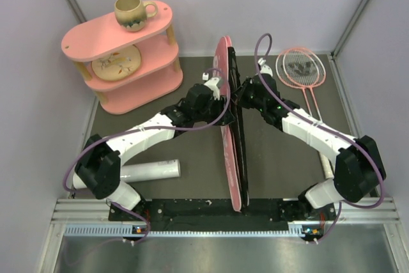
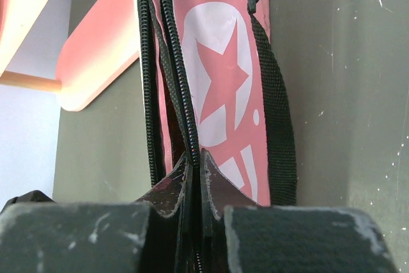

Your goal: Pack up the badminton gear

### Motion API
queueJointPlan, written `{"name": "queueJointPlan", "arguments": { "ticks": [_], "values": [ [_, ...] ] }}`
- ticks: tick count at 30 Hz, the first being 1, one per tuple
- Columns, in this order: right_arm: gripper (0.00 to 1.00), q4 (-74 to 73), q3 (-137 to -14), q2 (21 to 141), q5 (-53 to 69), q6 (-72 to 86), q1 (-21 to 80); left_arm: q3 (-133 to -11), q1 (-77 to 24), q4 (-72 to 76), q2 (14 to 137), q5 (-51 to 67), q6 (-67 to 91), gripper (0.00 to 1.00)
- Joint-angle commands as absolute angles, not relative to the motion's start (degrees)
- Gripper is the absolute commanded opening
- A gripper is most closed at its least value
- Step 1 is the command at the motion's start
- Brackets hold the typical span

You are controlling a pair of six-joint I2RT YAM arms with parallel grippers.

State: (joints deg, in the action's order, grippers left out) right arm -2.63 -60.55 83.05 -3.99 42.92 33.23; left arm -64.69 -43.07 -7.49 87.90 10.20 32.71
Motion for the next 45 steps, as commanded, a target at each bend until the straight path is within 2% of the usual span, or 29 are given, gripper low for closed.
{"name": "queueJointPlan", "arguments": {
  "ticks": [1,4,5,6,9,11,12,14,16,21,26,29,30,32,33,34,35,36,38,41,42,45],
  "values": [
    [0.00,0.1,-64.3,81.8,-4.4,43.6,34.2,-67.0,-42.6,-8.2,87.8,4.2,32.2,0.41],
    [0.00,0.1,-64.0,81.4,-3.8,42.9,34.3,-66.7,-42.7,-8.9,87.1,2.2,31.3,0.45],
    [0.00,0.2,-64.1,81.5,-3.3,42.6,34.2,-66.8,-42.7,-9.1,87.1,1.4,31.2,0.55],
    [0.00,0.8,-64.1,81.6,-2.6,42.2,34.2,-66.8,-42.6,-9.4,87.4,0.8,30.9,0.58],
    [0.00,2.4,-64.6,82.5,1.4,41.9,34.0,-67.6,-41.7,-9.8,89.4,-1.6,30.0,0.59],
    [0.00,3.2,-65.1,83.5,6.0,41.0,33.3,-70.0,-39.9,-12.3,90.8,1.6,30.6,0.45],
    [0.00,2.4,-65.6,84.1,7.5,39.5,31.8,-70.9,-37.7,-13.4,91.6,3.0,30.1,0.23],
    [0.00,0.0,-67.8,86.3,12.2,37.5,29.5,-73.5,-35.8,-16.0,92.2,7.3,28.6,0.10],
    [0.00,-3.0,-69.5,87.7,14.8,33.6,25.9,-75.1,-33.8,-17.7,92.0,8.1,27.2,0.00],
    [0.00,-10.6,-72.2,91.3,11.3,22.1,23.6,-79.0,-32.7,-21.5,91.3,6.2,26.9,0.00],
    [0.00,-12.1,-76.0,95.7,14.2,22.0,24.2,-79.2,-32.7,-20.8,92.9,6.2,28.6,0.00],
    [0.13,-13.4,-78.4,97.6,14.4,23.3,24.9,-81.3,-32.7,-23.3,95.5,4.6,30.5,0.00],
    [0.25,-15.6,-79.2,97.8,14.8,24.2,24.8,-81.8,-32.7,-23.8,97.2,4.0,31.5,0.00],
    [0.39,-17.5,-80.9,96.2,16.4,25.3,24.8,-83.0,-32.7,-24.4,98.9,3.1,32.6,0.00],
    [0.51,-18.4,-81.0,95.0,17.0,25.6,24.8,-83.4,-32.7,-24.5,100.8,3.1,33.1,0.00],
    [0.57,-19.3,-80.4,93.1,17.0,25.5,24.8,-84.4,-32.6,-24.5,101.9,3.4,33.0,0.00],
    [0.68,-19.6,-79.6,89.2,16.6,25.2,24.6,-85.0,-32.6,-25.0,102.9,3.9,32.9,0.00],
    [0.72,-19.7,-78.6,86.6,16.1,24.4,23.9,-85.7,-32.6,-26.0,104.7,4.3,33.0,0.00],
    [0.79,-20.4,-74.5,79.8,14.9,23.7,21.9,-88.2,-32.3,-29.3,106.3,6.0,33.1,0.00],
    [0.80,-21.2,-68.0,73.4,15.3,23.5,12.3,-89.0,-32.4,-30.1,107.8,9.2,34.4,0.00],
    [0.80,-21.4,-64.8,72.7,13.4,22.6,7.3,-89.1,-32.3,-30.1,107.8,9.7,35.3,0.00],
    [0.81,-25.0,-62.0,72.9,6.5,19.1,0.7,-90.3,-32.3,-30.7,108.2,10.3,35.3,0.00]
  ]
}}
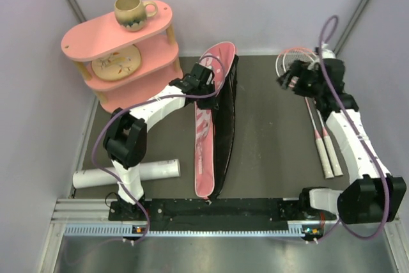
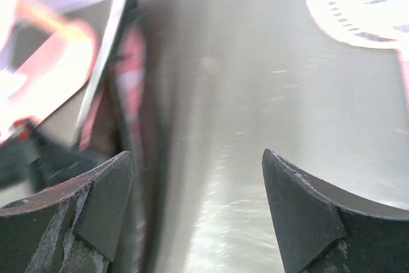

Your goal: Pack up the badminton gear

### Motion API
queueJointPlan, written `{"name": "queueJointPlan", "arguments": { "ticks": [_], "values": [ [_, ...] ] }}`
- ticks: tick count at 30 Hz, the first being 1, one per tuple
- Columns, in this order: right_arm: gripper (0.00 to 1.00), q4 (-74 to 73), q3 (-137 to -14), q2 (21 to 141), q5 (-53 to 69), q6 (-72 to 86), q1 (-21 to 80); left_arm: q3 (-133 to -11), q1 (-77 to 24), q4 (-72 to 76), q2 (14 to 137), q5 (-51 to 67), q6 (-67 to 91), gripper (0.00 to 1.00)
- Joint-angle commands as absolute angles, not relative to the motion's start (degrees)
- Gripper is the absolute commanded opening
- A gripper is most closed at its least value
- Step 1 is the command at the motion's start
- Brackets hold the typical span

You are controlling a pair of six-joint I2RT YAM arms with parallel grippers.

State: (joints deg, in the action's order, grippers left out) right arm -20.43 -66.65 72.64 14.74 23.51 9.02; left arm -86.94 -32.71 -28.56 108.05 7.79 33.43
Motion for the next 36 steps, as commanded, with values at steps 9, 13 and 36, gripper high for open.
{"name": "queueJointPlan", "arguments": {
  "ticks": [9,13,36],
  "values": [
    [0.61,-29.0,-68.8,88.6,2.0,9.4,-16.6,-92.5,-32.1,-31.6,109.0,13.6,30.8,0.00],
    [0.59,-32.3,-74.1,96.9,-4.1,5.3,-16.7,-92.2,-32.0,-31.6,109.1,15.5,31.2,0.00],
    [0.28,-22.7,-78.6,111.7,8.2,-1.1,-17.0,-91.1,-32.0,-30.8,109.7,18.3,32.8,0.00]
  ]
}}
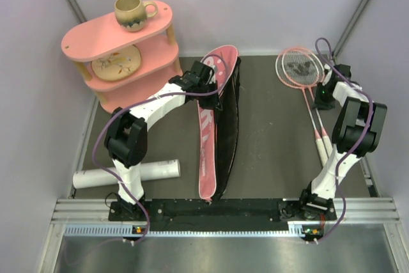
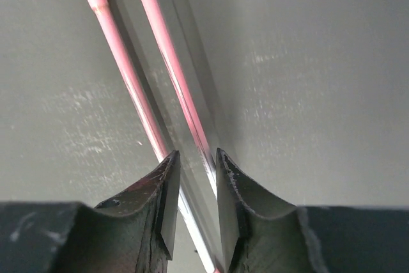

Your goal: Pack up the badminton gear

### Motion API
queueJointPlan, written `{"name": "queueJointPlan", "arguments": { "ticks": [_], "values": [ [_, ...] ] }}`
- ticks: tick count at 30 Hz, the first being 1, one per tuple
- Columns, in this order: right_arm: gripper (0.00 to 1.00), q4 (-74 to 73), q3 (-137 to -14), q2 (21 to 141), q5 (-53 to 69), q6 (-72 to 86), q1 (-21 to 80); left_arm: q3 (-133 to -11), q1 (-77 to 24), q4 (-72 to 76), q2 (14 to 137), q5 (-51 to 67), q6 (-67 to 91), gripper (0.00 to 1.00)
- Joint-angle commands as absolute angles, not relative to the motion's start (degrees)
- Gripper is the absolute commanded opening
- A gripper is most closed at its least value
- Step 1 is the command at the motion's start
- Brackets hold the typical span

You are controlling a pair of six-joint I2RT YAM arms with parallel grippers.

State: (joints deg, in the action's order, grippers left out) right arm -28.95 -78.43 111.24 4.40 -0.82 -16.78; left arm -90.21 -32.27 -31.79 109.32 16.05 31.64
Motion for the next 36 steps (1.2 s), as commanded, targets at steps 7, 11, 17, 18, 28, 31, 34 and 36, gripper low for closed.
{"name": "queueJointPlan", "arguments": {
  "ticks": [7,11,17,18,28,31,34,36],
  "values": [
    [0.15,-22.7,-79.6,113.5,9.0,-1.1,-17.0,-90.8,-32.0,-30.7,109.7,18.5,32.8,0.00],
    [0.12,-23.5,-80.9,114.8,8.3,-1.1,-17.0,-90.7,-32.0,-30.6,109.8,19.0,33.0,0.00],
    [0.20,-28.6,-85.8,119.5,6.9,-0.7,-17.1,-90.5,-32.0,-30.4,109.7,19.2,33.0,0.00],
    [0.18,-29.3,-86.3,120.0,6.8,-0.8,-17.0,-90.5,-32.0,-30.5,109.6,19.2,33.0,0.00],
    [0.00,-31.0,-88.8,113.7,3.8,1.4,-16.0,-90.4,-32.0,-30.2,109.2,19.2,32.7,0.00],
    [0.00,-32.6,-88.7,106.2,2.5,6.3,-15.4,-90.5,-31.8,-30.1,109.3,18.6,32.3,0.00],
    [0.00,-35.2,-86.9,99.0,5.3,10.5,-13.9,-90.8,-31.0,-30.1,109.6,18.5,32.1,0.00],
    [0.00,-35.7,-83.3,95.1,9.4,13.3,-13.0,-90.9,-30.7,-30.1,109.8,18.2,32.0,0.00]
  ]
}}
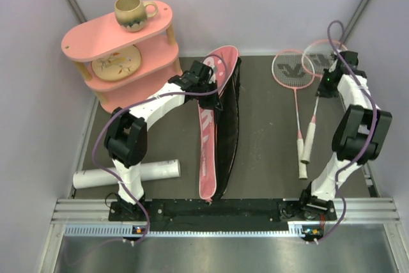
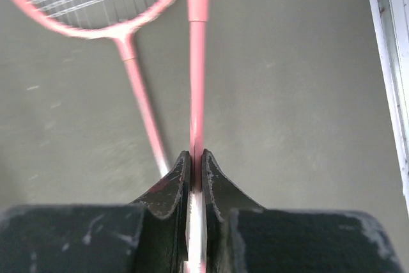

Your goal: Pack up the badminton gear

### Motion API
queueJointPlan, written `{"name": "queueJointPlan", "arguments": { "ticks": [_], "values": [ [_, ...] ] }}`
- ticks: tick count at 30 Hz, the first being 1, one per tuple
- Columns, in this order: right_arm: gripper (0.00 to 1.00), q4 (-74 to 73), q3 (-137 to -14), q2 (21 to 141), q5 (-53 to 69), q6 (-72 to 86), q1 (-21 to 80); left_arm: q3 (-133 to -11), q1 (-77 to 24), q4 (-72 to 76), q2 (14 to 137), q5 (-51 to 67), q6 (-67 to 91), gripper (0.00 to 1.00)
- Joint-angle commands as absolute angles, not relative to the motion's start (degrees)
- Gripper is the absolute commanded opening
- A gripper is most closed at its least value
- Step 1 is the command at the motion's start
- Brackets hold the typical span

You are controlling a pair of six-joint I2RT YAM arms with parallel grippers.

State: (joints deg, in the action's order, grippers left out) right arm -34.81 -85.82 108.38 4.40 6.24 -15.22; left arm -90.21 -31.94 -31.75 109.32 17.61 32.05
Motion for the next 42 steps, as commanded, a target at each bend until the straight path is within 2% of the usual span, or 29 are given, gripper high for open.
{"name": "queueJointPlan", "arguments": {
  "ticks": [1,3,7,15,21,27,33,38,42],
  "values": [
    [0.00,-35.8,-81.8,91.7,10.7,14.2,-12.5,-91.1,-30.2,-30.1,109.9,18.1,31.9,0.00],
    [0.00,-35.6,-77.7,88.1,14.5,15.9,-10.1,-91.1,-30.0,-30.1,110.3,18.0,31.6,0.00],
    [0.00,-35.7,-72.2,79.7,14.4,17.0,-1.6,-91.9,-29.7,-30.2,111.0,17.8,30.4,0.00],
    [0.00,-42.3,-64.8,69.4,0.8,20.2,19.1,-95.4,-29.5,-30.8,112.9,15.6,29.6,0.00],
    [0.00,-45.5,-60.9,66.3,-8.4,23.7,30.1,-100.5,-29.1,-32.2,116.4,12.6,30.8,0.00],
    [0.00,-47.0,-56.6,64.8,-14.8,25.2,35.9,-107.3,-29.1,-33.7,121.5,12.1,32.5,0.00],
    [0.00,-49.1,-55.5,64.4,-18.5,24.7,41.1,-109.0,-29.4,-34.8,122.7,11.3,33.0,0.00],
    [0.00,-49.2,-57.3,67.9,-19.9,23.6,48.7,-109.9,-30.2,-35.1,122.4,11.2,32.0,0.00],
    [0.00,-49.2,-58.4,72.2,-20.9,24.9,51.1,-109.6,-30.9,-35.7,121.3,11.7,31.8,0.00]
  ]
}}
